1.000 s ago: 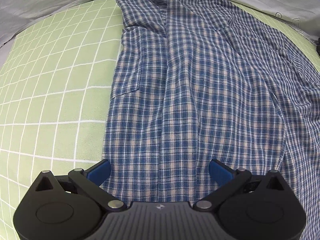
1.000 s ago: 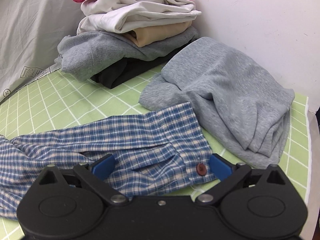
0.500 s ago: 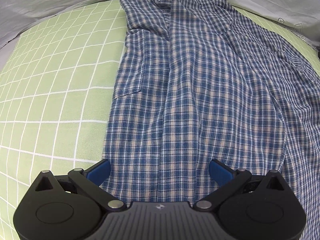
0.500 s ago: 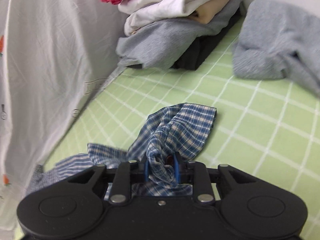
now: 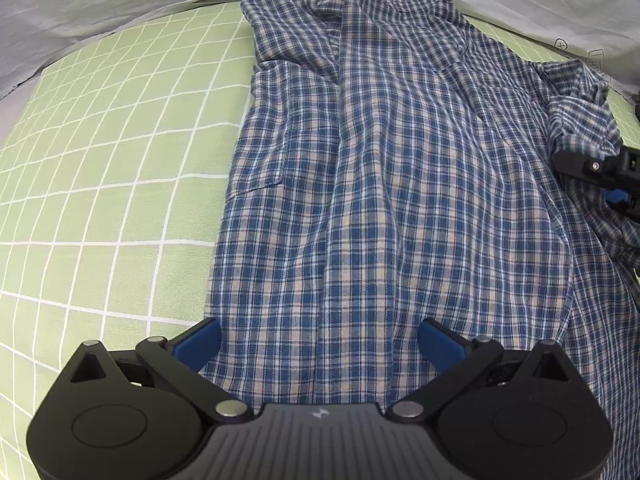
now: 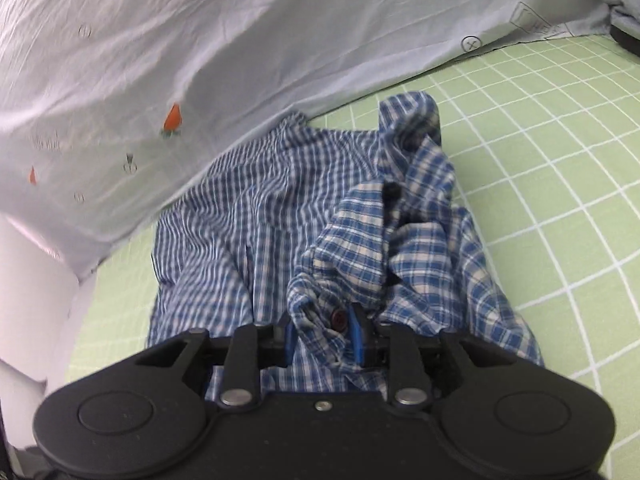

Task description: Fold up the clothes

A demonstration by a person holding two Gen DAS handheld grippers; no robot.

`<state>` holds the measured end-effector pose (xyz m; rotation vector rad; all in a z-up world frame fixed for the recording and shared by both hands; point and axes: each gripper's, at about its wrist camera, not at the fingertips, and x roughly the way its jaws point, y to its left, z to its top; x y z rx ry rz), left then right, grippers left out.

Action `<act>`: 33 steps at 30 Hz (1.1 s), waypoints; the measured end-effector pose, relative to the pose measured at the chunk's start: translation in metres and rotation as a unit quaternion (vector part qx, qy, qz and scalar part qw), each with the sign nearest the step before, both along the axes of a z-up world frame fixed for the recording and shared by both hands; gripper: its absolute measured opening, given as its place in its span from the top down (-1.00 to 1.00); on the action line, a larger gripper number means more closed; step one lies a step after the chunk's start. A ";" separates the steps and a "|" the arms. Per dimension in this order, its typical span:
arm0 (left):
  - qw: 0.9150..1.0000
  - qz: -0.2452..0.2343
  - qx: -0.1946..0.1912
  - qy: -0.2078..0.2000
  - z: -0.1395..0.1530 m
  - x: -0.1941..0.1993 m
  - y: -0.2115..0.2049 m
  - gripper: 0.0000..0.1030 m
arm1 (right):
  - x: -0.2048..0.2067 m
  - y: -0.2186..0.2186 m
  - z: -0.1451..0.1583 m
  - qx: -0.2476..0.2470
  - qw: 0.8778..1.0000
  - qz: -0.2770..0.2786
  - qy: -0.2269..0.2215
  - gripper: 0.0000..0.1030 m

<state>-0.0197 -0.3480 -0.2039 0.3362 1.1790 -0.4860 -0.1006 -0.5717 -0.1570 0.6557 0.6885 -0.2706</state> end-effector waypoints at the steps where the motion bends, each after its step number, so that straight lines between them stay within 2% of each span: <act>1: 1.000 0.003 -0.001 0.000 0.000 -0.001 0.001 -1.00 | -0.001 0.004 0.002 -0.010 1.000 0.011 0.001 0.13; 2: 1.000 0.010 -0.001 0.000 0.001 -0.001 0.001 -1.00 | -0.003 0.006 0.005 -0.015 1.000 0.020 -0.003 -0.03; 3: 1.000 0.018 -0.001 0.000 0.000 -0.002 0.001 -1.00 | -0.006 0.007 0.009 -0.020 0.999 0.024 -0.008 -0.41; 4: 1.000 0.025 -0.001 0.000 0.001 -0.002 0.002 -1.00 | -0.011 0.007 0.015 -0.028 0.999 0.024 -0.016 -0.68; 6: 0.999 0.037 0.003 0.003 0.000 -0.003 0.001 -1.00 | -0.023 0.005 0.026 -0.042 0.998 0.021 -0.030 -0.77; 8: 0.999 0.040 0.004 0.003 0.003 -0.005 0.001 -1.00 | -0.039 -0.002 0.035 -0.057 0.998 0.005 -0.041 -0.98; 11: 0.999 0.036 0.000 -0.007 0.011 -0.008 0.000 -1.00 | -0.067 -0.019 0.041 -0.095 0.993 -0.056 -0.040 -1.00; 14: 0.999 0.026 -0.010 -0.025 0.022 -0.012 -0.003 -1.00 | -0.088 -0.034 0.030 -0.136 0.985 -0.106 0.007 -1.00; 19: 0.997 -0.005 -0.040 -0.062 0.046 -0.015 -0.022 -0.99 | -0.110 -0.048 0.000 -0.189 0.967 -0.144 0.091 -1.00; 23: 0.995 -0.028 -0.071 -0.066 0.056 -0.010 -0.048 -0.93 | -0.121 -0.051 -0.015 -0.199 0.959 -0.168 0.114 -1.00; 26: 0.994 -0.041 -0.085 -0.059 0.058 -0.002 -0.068 -0.66 | -0.120 -0.051 -0.021 -0.207 0.954 -0.179 0.121 -1.00; 29: 0.992 -0.057 -0.104 -0.048 0.059 0.003 -0.086 -0.22 | -0.117 -0.047 -0.022 -0.220 0.952 -0.180 0.113 -1.00; 33: 0.986 -0.060 -0.153 0.003 0.054 0.012 -0.109 0.21 | -0.118 -0.041 -0.026 -0.235 0.949 -0.185 0.096 -1.00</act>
